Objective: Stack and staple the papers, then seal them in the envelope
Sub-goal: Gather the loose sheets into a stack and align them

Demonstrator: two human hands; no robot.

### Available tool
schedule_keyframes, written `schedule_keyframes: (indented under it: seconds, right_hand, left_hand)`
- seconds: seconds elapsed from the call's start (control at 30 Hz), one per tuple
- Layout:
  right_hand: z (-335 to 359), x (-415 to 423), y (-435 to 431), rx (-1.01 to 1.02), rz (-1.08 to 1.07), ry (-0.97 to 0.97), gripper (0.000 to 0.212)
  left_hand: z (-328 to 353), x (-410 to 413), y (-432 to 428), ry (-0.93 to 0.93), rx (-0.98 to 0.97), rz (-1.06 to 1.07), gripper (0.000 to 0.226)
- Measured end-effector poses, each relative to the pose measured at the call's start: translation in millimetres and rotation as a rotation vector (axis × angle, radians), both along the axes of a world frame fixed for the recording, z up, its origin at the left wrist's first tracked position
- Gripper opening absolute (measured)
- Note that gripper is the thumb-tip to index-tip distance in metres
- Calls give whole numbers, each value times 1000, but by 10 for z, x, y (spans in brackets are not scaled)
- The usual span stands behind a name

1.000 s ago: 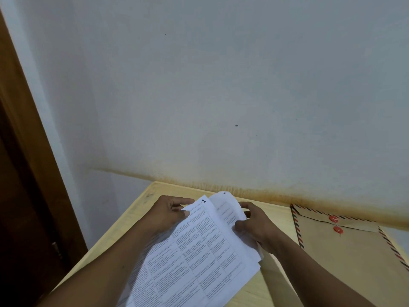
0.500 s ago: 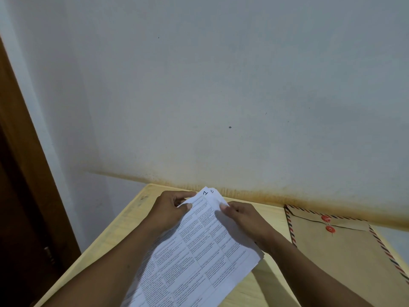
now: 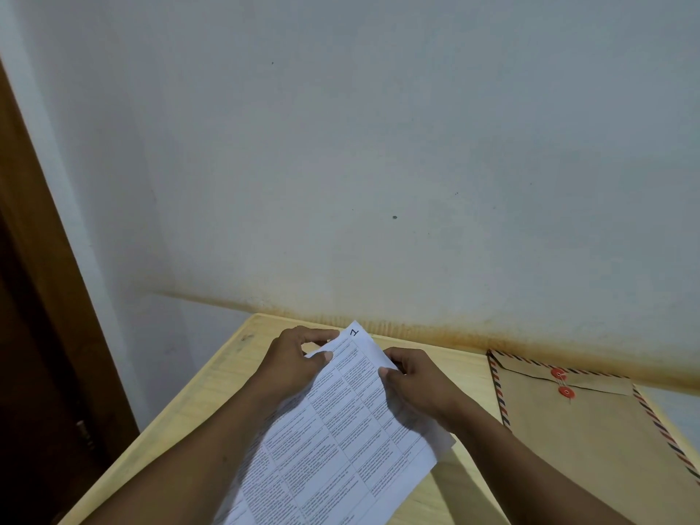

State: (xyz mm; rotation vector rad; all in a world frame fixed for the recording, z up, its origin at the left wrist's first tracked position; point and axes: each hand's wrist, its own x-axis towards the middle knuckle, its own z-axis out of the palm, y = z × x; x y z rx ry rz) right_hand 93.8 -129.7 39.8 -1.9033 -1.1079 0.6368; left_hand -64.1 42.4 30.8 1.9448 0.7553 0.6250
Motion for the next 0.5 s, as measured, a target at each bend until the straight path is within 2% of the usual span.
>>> schedule_keyframes:
  seconds: [0.2, 0.33, 0.5]
  right_hand:
    - [-24, 16, 5, -25, 19, 21, 23]
    - [2, 26, -15, -5, -5, 69, 20]
    - [21, 77, -20, 21, -46, -4, 22]
  left_hand:
    - [-5, -20, 8, -45, -146, -31, 30]
    - [4, -22, 52, -26, -89, -32, 33]
    - [18, -16, 66, -69, -110, -39, 35]
